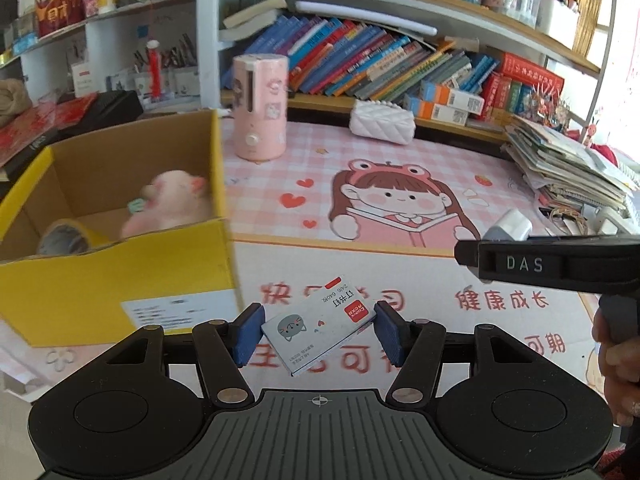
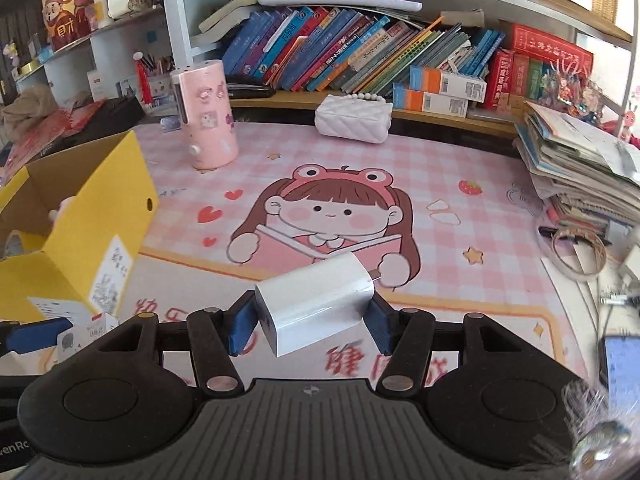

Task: Organize objects
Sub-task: 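Lift and carry the card box and charger over the yellow box with both grippers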

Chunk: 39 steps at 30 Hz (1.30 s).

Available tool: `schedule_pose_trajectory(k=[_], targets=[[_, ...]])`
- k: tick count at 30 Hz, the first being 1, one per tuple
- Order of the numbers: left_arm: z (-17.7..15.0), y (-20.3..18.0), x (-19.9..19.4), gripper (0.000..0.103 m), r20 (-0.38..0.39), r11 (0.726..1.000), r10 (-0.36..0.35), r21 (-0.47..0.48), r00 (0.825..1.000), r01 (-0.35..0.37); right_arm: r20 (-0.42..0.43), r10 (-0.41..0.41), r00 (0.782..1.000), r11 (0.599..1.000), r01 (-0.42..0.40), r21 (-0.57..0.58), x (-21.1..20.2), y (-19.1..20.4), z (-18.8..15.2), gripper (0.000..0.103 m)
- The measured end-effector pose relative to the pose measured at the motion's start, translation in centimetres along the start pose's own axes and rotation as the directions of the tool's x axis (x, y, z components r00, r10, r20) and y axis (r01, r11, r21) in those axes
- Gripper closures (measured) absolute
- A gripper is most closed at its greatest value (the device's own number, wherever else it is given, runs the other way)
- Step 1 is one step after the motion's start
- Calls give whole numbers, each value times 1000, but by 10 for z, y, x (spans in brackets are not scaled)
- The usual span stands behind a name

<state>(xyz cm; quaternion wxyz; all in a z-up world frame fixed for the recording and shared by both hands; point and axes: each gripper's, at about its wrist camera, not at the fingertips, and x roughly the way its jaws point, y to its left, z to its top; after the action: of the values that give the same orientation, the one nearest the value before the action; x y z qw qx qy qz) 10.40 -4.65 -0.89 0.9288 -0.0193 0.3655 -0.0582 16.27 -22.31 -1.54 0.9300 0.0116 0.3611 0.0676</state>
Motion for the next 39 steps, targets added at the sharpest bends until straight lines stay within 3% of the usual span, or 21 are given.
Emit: schedule_pose_trajectory(k=[11,23,39], targets=[[-33,69,-49,44,10,995,55,-82,998,-54,-29,45,999,997,-47,-69,-32,83,-35,48],[-67,123,-95,44,21,991,81,-111,996,-78,-33,100,994,989,-103,-110,-63,156,-68,48],[-91,175,-135,44,68,986,112,-135,991,-102,-50,149,988,975,-155,-160,-84,225,-94,48]])
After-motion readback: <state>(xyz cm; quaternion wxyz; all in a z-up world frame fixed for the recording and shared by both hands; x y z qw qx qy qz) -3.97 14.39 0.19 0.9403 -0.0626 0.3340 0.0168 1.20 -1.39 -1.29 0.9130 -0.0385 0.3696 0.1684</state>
